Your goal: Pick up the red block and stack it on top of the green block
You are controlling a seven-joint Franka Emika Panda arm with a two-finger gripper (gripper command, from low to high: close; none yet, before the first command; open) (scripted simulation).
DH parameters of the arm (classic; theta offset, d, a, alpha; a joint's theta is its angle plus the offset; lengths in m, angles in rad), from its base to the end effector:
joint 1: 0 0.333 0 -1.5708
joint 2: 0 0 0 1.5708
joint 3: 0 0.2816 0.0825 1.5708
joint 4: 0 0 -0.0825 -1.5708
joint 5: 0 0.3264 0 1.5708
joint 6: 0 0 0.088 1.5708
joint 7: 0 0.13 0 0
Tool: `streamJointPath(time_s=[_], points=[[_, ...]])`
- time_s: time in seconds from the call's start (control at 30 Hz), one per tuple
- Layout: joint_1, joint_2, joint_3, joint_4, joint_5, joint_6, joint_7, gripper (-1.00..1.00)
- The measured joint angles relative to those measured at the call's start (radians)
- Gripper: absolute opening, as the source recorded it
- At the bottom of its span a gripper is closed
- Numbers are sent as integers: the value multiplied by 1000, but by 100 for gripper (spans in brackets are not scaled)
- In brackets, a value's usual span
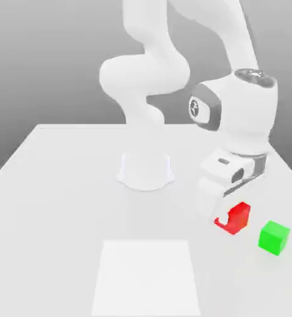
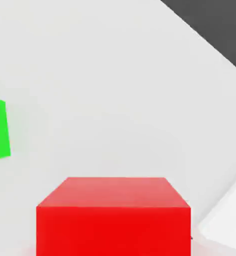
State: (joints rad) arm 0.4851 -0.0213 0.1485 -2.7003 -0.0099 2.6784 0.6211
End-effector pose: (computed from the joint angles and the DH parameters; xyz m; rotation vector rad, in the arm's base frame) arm 0.3094 0.2272 0.2309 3.1348 0.0334 0.0059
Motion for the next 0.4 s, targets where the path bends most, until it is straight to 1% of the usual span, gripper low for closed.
streamJointPath(time_s=[0.1, 0.13, 0.27, 0.3, 0.4], points=[[119, 20, 33, 50, 6, -29, 59, -100], [159, 43, 33, 58, -1, -15, 73, -100], [145, 171, -4, 71, -54, 99, 120, -100], [150, 201, -11, 72, -66, 127, 130, 100], [150, 201, -11, 72, -66, 127, 130, 100]])
